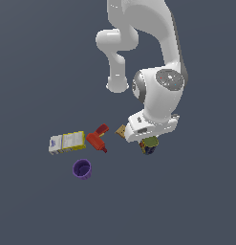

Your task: Pick up a designated object from a clutter of objects.

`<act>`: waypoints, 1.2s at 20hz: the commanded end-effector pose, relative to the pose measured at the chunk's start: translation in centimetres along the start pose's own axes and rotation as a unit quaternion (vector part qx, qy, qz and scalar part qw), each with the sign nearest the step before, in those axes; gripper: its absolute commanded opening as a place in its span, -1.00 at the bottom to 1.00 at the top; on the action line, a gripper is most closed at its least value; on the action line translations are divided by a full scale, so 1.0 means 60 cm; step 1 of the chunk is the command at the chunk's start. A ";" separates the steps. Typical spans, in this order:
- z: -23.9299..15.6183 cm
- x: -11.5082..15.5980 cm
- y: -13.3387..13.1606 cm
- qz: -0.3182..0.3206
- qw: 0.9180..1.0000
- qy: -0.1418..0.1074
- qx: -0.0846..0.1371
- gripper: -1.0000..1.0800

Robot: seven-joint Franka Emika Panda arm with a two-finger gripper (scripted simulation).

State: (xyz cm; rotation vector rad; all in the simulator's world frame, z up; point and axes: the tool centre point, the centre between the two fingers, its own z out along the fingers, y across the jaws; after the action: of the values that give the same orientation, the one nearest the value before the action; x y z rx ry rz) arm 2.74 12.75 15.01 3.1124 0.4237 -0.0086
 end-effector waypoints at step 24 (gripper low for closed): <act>-0.423 0.043 -0.020 0.000 1.000 0.003 0.000 -1.00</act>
State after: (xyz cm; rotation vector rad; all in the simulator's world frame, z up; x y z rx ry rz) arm 4.91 14.55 39.16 3.1130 0.4244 -0.0049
